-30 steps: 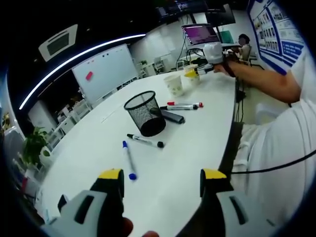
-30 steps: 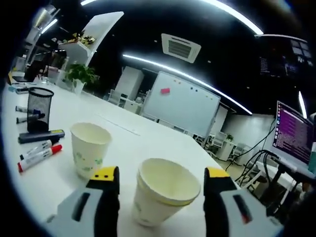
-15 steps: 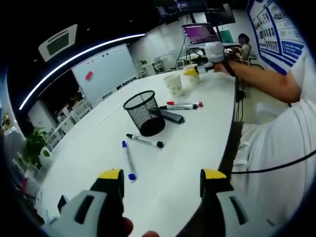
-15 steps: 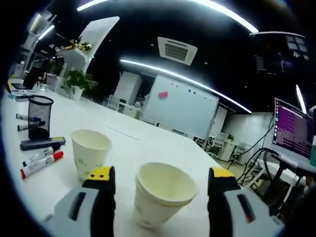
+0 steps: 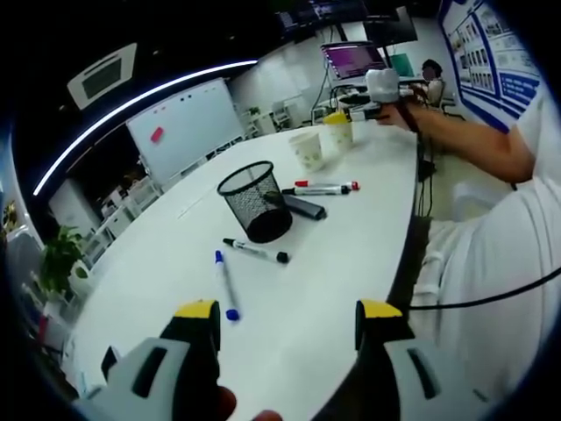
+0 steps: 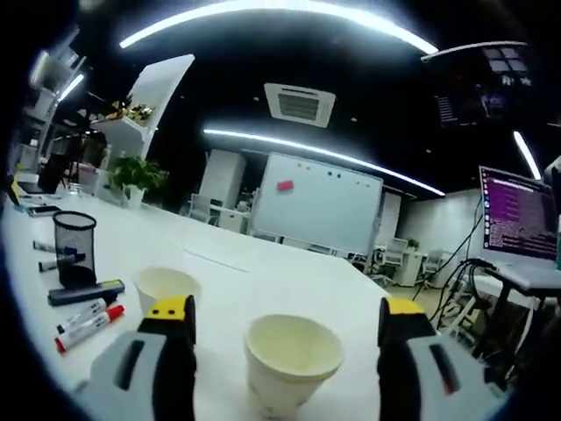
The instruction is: Place the scattered laser pointers and whiteboard markers into the pen holder and stack the scattered paper cups together
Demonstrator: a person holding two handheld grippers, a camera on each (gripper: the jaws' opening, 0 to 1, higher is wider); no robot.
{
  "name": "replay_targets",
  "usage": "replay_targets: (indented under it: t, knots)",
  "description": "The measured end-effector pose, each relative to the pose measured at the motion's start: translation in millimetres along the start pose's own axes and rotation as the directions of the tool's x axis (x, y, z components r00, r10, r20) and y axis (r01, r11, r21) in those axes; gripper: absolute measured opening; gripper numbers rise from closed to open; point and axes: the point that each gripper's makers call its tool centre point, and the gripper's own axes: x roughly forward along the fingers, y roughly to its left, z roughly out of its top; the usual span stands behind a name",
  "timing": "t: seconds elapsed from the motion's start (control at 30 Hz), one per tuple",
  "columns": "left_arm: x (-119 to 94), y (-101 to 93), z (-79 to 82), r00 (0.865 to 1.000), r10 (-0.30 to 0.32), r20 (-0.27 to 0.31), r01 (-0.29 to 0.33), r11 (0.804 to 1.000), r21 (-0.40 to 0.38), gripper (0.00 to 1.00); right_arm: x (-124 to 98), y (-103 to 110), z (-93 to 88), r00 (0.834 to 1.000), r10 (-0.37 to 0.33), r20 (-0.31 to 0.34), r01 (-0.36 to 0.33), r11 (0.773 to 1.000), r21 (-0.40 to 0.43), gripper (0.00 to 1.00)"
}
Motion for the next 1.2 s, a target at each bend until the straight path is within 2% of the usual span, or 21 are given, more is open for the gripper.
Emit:
replay_targets:
  t: [0.27,0.57,0.67,1.2]
  knots:
    - [0,0.2,1.1,1.000,-0.001,0.005,0.001,1.000,0.000,0.63,-2,13,6.9,0.999,0.027,0.023,-0.027,1.000,0.012,0.89]
    - [0,2.1,-0.8,1.000,0.002,0.002,-0.002,1.000,0.000,0.63,0,17,13.7,0.998,0.046,0.045,-0.047,0.998,0.042,0.92]
    - [0,2.4,-1.2,1.000,0.002,0.001,-0.002,1.000,-0.001,0.63,-3,25,16.0,0.998,0.049,0.047,-0.051,0.998,0.042,0.93]
    - [0,3.8,-0.8,1.000,0.003,0.001,-0.003,1.000,0.001,0.63,-1,32,24.3,0.996,0.056,0.063,-0.060,0.996,0.063,0.94]
